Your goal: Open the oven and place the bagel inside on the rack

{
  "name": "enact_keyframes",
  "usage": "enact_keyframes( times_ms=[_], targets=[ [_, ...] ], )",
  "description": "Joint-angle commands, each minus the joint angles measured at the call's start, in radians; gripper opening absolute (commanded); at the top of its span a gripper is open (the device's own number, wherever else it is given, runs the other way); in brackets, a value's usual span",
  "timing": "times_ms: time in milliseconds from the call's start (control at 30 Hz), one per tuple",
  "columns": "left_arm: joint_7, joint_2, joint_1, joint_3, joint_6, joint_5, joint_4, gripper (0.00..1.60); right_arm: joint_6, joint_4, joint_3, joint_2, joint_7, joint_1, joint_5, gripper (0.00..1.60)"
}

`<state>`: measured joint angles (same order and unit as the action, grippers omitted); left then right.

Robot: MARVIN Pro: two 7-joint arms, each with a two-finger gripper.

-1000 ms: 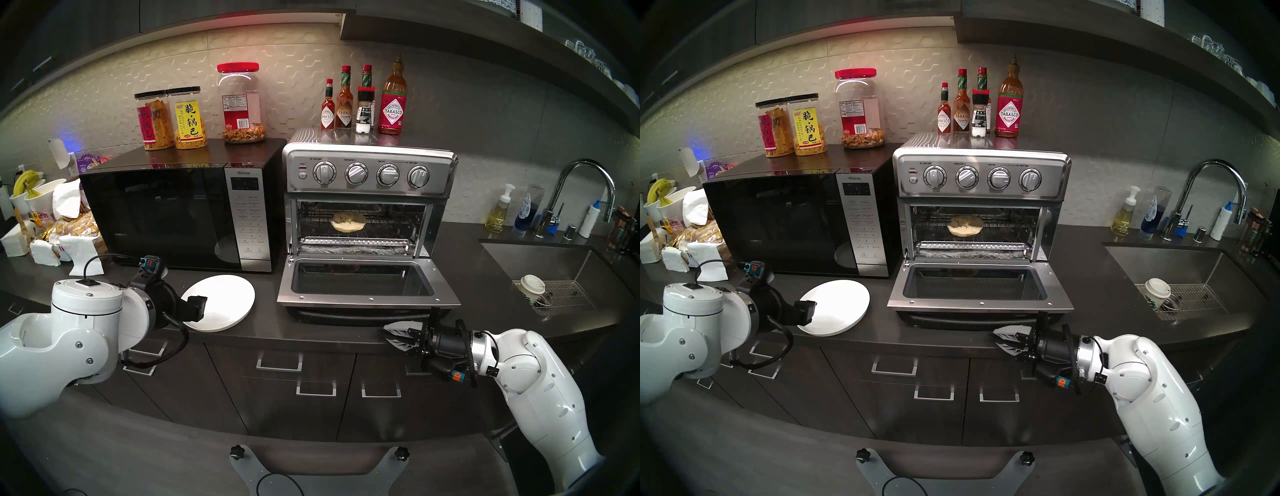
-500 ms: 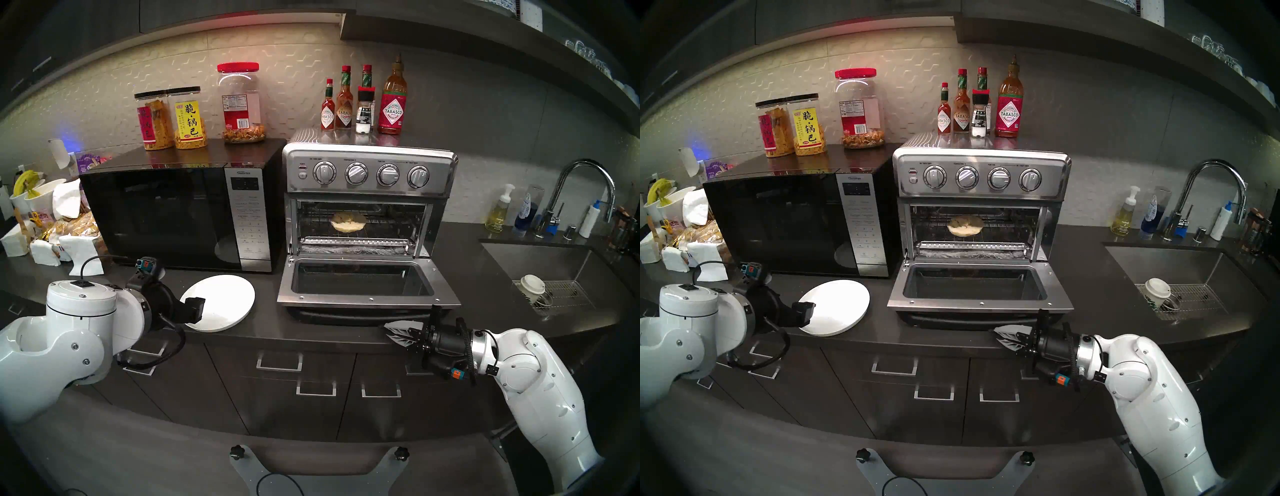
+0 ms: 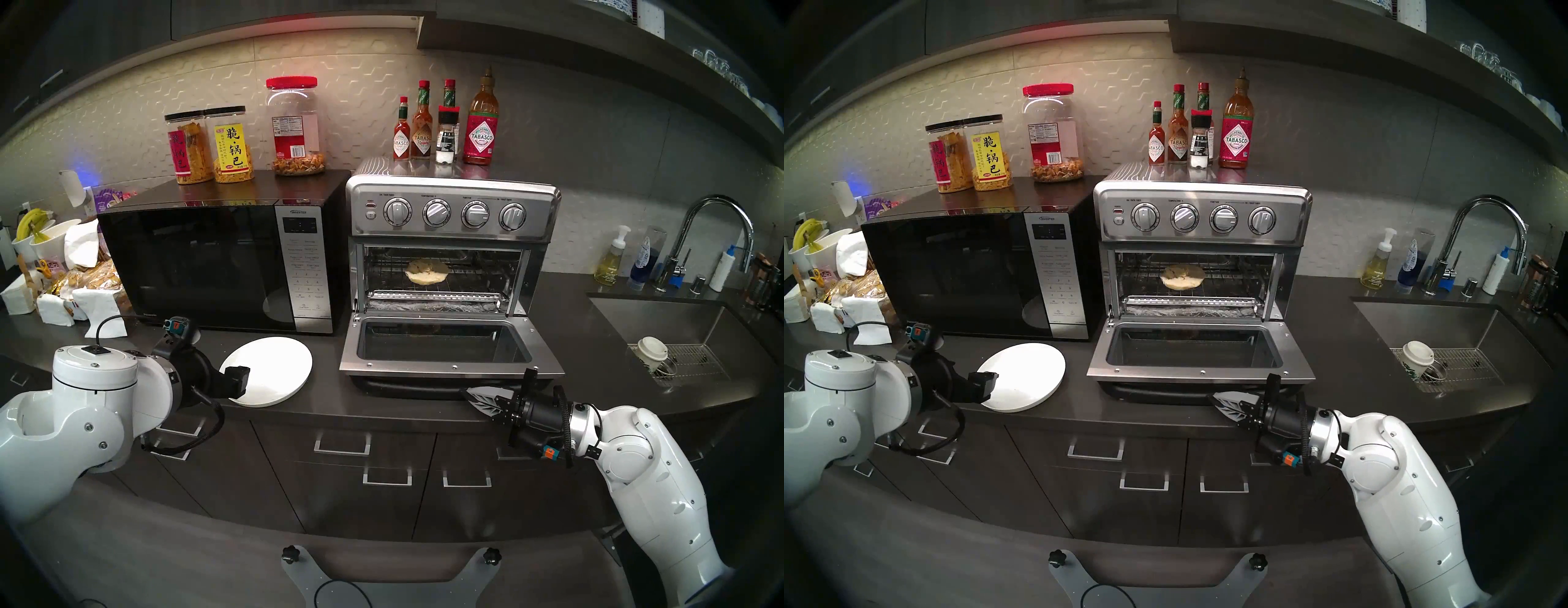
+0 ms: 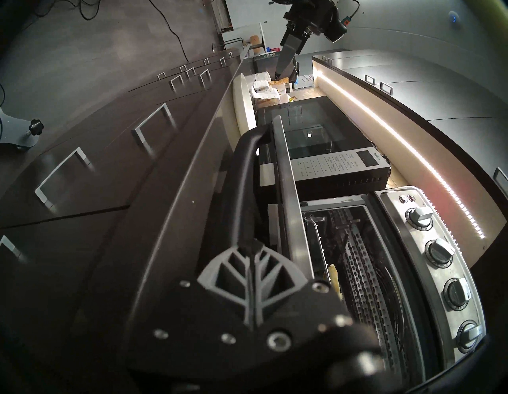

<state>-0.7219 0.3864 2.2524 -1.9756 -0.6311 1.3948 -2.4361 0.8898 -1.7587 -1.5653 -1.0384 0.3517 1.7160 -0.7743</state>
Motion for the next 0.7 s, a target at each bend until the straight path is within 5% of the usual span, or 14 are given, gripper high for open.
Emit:
enact_keyframes(
  times_ms=[0,667],
  targets=[
    [0.011,0.012,0.000,-0.025,0.004,-0.016,-0.007,1.60,-0.016,-0.024,0.019,-0.041,-0.017,-0.047,-0.009,0.00],
    [0.046,0.033,0.010,-0.037,-0.001,-0.045,-0.007,1.60,-0.063,0.009,0.056,-0.044,0.066,-0.185,0.010,0.00]
  ],
)
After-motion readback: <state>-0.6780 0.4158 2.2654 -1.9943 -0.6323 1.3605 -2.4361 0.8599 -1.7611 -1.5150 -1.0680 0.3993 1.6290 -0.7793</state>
